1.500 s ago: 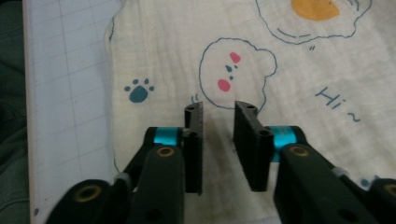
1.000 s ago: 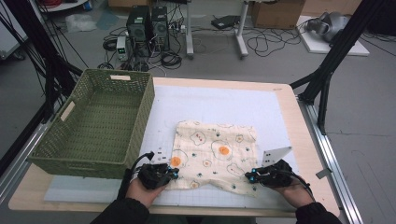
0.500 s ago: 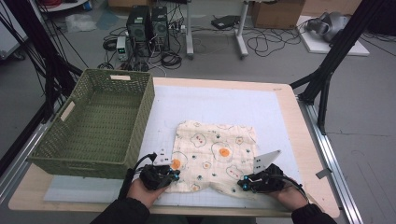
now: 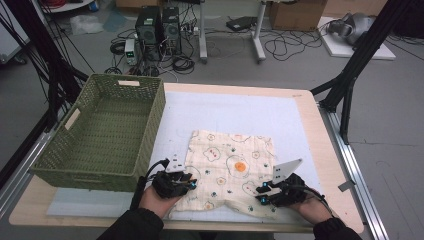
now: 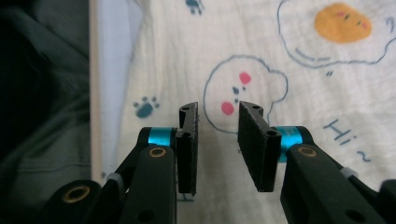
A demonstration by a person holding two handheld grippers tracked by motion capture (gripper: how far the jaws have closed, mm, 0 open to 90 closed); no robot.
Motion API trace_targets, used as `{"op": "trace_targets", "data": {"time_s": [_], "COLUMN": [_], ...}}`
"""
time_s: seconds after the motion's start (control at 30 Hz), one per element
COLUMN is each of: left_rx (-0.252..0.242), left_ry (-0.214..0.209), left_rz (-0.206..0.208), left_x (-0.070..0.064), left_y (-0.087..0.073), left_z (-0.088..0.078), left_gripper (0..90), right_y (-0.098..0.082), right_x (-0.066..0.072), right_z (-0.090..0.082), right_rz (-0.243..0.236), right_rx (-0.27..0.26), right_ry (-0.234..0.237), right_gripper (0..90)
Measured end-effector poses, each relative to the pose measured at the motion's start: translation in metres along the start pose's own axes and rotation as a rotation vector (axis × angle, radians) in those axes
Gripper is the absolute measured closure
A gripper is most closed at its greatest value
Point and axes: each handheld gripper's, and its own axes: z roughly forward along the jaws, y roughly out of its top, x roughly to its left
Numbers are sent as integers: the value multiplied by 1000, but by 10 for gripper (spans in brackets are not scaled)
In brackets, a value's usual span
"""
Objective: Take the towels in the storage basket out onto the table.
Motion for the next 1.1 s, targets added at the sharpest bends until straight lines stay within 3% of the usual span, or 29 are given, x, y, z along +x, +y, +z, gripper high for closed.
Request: {"op": "trace_targets", "data": {"time_s": [0.1,0.17,0.27,0.37,0.43,0.5,0.6,0.73,0.8,0.83,0.93,1.03,1.1], "left_rx": [-3,-6,-20,-26,-40,-62,-80,-32,12,10,6,13,-13], "left_ry": [17,39,72,79,64,46,12,-39,-70,-69,-69,-106,-119], "left_rz": [8,15,17,7,-5,0,12,46,45,50,43,37,39], "left_x": [3,3,6,7,7,4,-4,-13,-13,-14,-14,-17,-18], "left_y": [0,2,3,4,4,4,2,-4,-8,-10,-12,-16,-17], "left_z": [1,2,4,5,2,-6,-16,-15,-9,-8,-11,-17,-22], "left_gripper": [868,887,888,881,812,759,705,730,786,844,893,896,892], "right_y": [-2,-2,-2,-3,-3,-2,2,8,10,10,10,8,4], "right_x": [-2,-7,-9,-11,-8,-1,11,20,21,22,21,24,25], "right_z": [1,1,-3,-4,-6,-13,-14,4,12,18,19,16,13], "right_rz": [-3,4,2,18,20,6,-26,-76,-84,-90,-88,-115,-110], "right_rx": [-4,-5,4,4,-18,-88,-145,-88,-52,-21,-29,-25,-59], "right_ry": [-23,-17,-89,-86,-93,-61,-7,57,74,81,99,162,179], "right_gripper": [833,880,884,875,774,757,740,719,729,753,887,892,880]}}
